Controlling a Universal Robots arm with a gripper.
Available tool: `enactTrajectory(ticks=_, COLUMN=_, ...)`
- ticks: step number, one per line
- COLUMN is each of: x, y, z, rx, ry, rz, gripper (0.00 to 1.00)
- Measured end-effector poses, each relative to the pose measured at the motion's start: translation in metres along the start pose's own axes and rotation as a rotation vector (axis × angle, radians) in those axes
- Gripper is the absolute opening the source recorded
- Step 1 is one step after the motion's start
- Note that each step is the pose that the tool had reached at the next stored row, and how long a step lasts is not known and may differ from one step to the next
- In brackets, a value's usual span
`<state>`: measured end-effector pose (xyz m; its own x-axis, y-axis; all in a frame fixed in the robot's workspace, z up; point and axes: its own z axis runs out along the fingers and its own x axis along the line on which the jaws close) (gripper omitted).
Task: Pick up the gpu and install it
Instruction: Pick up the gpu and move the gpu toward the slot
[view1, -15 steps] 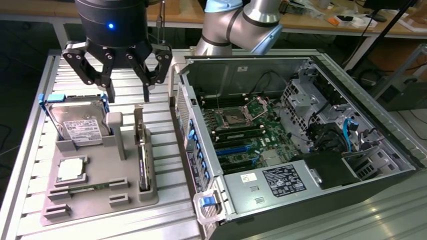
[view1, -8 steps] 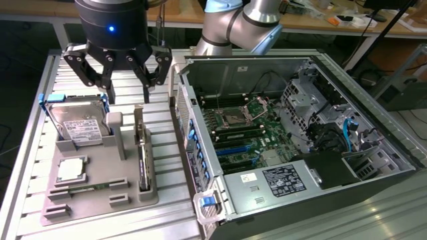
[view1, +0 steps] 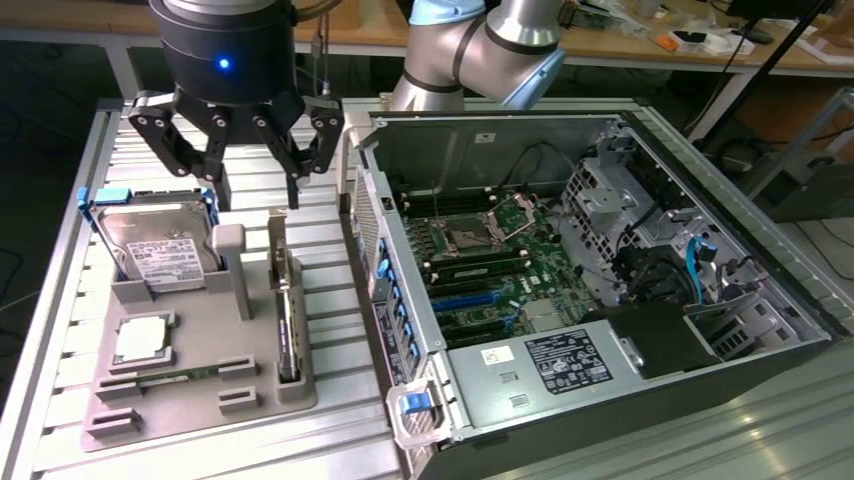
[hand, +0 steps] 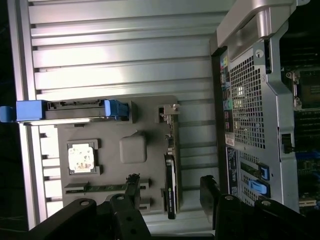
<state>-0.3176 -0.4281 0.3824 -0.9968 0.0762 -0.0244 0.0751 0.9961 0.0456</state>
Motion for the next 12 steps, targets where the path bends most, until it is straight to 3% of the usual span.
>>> enactTrajectory(ticks=12, x=0.0001, y=-0.0002, z=0.0047, rx=0.0001, ry=0.0001, rz=0.000, gripper=0.60)
